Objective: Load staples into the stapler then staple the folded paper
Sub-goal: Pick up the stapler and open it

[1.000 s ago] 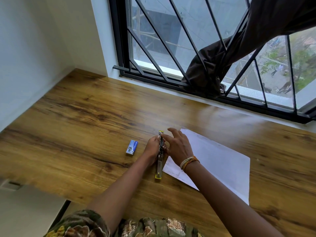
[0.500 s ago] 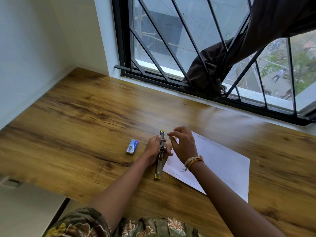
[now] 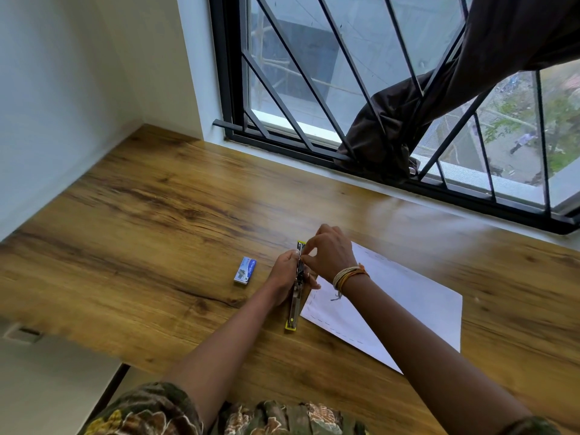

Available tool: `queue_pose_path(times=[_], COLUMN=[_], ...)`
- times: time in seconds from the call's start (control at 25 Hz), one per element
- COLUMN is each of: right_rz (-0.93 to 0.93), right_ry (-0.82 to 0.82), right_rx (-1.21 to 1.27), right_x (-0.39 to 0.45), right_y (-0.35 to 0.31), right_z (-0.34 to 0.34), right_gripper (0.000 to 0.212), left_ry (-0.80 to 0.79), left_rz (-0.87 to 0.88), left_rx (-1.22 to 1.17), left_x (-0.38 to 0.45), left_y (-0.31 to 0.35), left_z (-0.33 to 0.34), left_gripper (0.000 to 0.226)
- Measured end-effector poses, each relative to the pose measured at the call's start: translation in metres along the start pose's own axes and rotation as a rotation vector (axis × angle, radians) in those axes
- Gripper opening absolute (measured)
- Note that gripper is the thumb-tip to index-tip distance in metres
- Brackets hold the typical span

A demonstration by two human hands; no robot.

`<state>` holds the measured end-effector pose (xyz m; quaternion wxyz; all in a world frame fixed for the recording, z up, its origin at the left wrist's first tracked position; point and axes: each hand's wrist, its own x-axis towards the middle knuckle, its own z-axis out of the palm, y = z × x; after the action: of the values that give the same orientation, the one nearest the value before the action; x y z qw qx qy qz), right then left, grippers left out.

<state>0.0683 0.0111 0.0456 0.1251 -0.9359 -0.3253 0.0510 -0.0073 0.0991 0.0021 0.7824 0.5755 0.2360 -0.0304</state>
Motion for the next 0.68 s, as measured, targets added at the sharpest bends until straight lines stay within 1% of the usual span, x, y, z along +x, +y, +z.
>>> queue_pose_path(times=[0.16,0.32,0.36,0.44,0.52,0.68], right_rz=[0.125,0.154,0.15,0.144,0.135,0.095], right_ry=[-0.127,-0.196,-0.205,-0.213,-0.209,-0.189], right_rx=[-0.008,-0.071,-0.1,-0.125,-0.116,-0.054], right_x=[0.009,0.016,0.016,0.014,0.012,0.011], right_y=[-0.009,-0.016,-0.018,-0.022,-0.023,-0.018], right_z=[-0.004,-0.007,-0.007,-0.006,-0.004,-0.001], right_gripper=[0.017,0.024,0.025,0.019,0.015,0.016], left_ry=[-0.001,-0.007,-0.008,0.004,0.015,-0.001], left_rz=[0.013,0.008,0.007,0.001,0.003,0.005], left_rx=[0.018,-0.011,-0.012,0.004,0.023,0.026], left_x=[0.0,0.002,0.002,0.003,0.002,-0.001], left_y=[0.0,-0.001,-0.002,-0.003,-0.002,0.0], left_z=[0.0,0.0,0.0,0.0,0.0,0.001], left_gripper=[0.042,0.043,0.044,0.045,0.045,0.044])
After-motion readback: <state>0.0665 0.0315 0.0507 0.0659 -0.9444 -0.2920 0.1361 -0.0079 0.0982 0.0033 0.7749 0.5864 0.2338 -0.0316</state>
